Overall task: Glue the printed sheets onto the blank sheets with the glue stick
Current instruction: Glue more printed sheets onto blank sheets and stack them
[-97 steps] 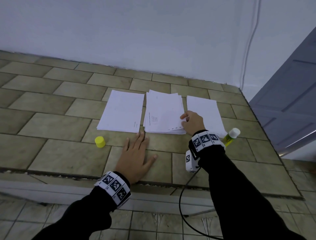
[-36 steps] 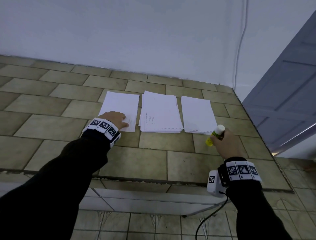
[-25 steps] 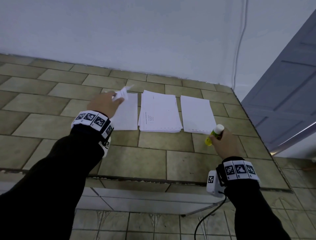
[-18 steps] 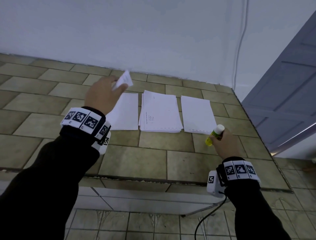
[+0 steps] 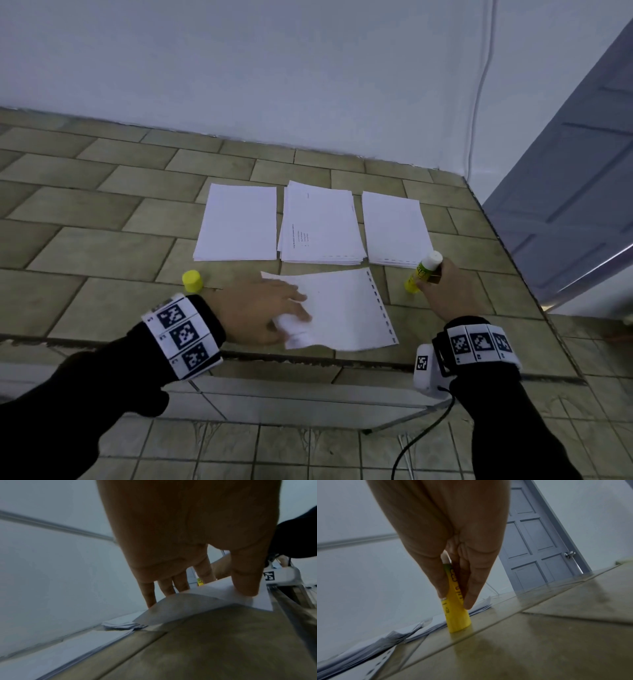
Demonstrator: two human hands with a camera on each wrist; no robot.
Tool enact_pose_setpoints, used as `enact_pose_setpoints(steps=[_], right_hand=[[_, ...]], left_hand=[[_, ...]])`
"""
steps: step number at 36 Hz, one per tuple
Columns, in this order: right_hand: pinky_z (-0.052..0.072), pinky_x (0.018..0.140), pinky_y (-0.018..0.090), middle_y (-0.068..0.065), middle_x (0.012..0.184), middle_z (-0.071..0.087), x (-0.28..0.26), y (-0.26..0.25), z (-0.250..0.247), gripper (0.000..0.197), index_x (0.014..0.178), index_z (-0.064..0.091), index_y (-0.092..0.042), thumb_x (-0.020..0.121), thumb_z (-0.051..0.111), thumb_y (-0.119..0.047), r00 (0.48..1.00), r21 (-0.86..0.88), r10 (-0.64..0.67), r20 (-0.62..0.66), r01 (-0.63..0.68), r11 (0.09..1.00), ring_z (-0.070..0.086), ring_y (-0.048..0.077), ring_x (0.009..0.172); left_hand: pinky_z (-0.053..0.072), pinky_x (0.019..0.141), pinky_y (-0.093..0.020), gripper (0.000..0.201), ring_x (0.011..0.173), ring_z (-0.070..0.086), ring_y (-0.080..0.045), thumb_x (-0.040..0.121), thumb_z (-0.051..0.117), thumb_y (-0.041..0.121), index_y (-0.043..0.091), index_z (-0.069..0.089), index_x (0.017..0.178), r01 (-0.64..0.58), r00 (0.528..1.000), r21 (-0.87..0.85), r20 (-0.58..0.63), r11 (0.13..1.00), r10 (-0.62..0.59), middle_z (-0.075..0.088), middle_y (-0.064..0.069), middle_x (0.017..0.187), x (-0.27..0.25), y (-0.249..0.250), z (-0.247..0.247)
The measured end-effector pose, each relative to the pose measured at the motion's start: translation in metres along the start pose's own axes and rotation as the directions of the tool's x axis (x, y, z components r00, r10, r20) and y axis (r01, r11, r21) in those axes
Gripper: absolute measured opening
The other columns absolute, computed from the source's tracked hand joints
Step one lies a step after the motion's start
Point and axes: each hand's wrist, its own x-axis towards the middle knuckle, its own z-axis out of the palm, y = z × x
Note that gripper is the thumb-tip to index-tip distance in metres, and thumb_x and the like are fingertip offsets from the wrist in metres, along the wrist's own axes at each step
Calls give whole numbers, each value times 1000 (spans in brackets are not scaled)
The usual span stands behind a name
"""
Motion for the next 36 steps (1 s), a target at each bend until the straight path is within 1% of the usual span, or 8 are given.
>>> enact_pose_setpoints(steps=[3, 6, 9, 13, 16, 23, 29, 36], right_hand=[[39, 82, 28, 17, 123, 61, 0, 2, 3, 42, 125, 52, -1, 87, 68, -10, 1000, 16, -7, -10, 7, 1000, 58, 31, 111], [41, 83, 30, 17, 122, 61, 0, 3, 5, 43, 126, 51, -1, 87, 68, -10, 1000, 26, -21, -8, 21, 999, 59, 31, 110], [47, 89, 37, 14, 120, 62, -1, 1, 7, 42, 125, 51, -4, 87, 68, -11, 999, 67, -48, 18, 47, 997, 60, 29, 109], [44, 83, 29, 8, 114, 62, -5, -3, 10, 36, 122, 54, -7, 89, 67, -15, 992, 110, -102, 68, 94, 989, 59, 19, 100], [44, 72, 20, 3, 108, 59, -10, -14, 14, 35, 122, 53, -8, 91, 64, -21, 976, 132, -166, 145, 147, 980, 57, 16, 94], [44, 69, 19, 1, 105, 57, -20, -43, 32, 33, 120, 56, -14, 90, 65, -27, 913, 199, -318, 257, 272, 941, 57, 14, 88], [41, 68, 13, 2, 107, 59, -25, -59, 44, 31, 117, 59, -17, 88, 68, -24, 889, 272, -374, 264, 303, 913, 55, 11, 89], [46, 71, 12, -3, 97, 58, -29, -64, 54, 35, 112, 59, -16, 81, 76, -19, 900, 324, -384, 206, 308, 894, 57, 12, 86]], left_hand=[[6, 123, -39, 65, 151, 3, -15, 90, 37, 70, 36, 42, 145, 123, 977, 32, 173, 992, -126, 22, 2, 161, -4, -3, 8], [-1, 122, -35, 59, 150, -11, -15, 95, 54, 25, 37, 32, 149, 143, 961, 53, 231, 988, -152, 5, 2, 164, -6, -5, 11], [1, 123, -40, 65, 149, -15, -12, 91, 51, 15, 38, 31, 149, 174, 957, 43, 229, 984, -180, 0, 3, 164, -8, -6, 14], [-1, 122, -34, 64, 144, -15, -2, 89, 38, 52, 37, 26, 150, 265, 963, -101, 72, 959, -259, -2, 11, 161, -12, -8, 21], [0, 120, -32, 111, 150, -4, -8, 63, 0, 93, 32, 12, 155, 402, 916, -75, 16, 913, -402, -2, 11, 162, -13, -4, 25], [5, 120, -45, 119, 151, -6, -18, 57, -11, 78, 16, 7, 156, 614, 788, 15, 42, 789, -614, 0, -1, 165, -8, 3, 29], [5, 122, -48, 140, 150, -12, -16, 43, -30, 92, 16, 2, 156, 624, 781, -15, 39, 782, -623, -8, -1, 164, -17, 11, 47], [2, 121, -47, 120, 150, -11, -14, 62, -24, 86, 19, 6, 157, 591, 801, -9, -112, 807, -588, -3, 2, 165, -3, -3, 57]])
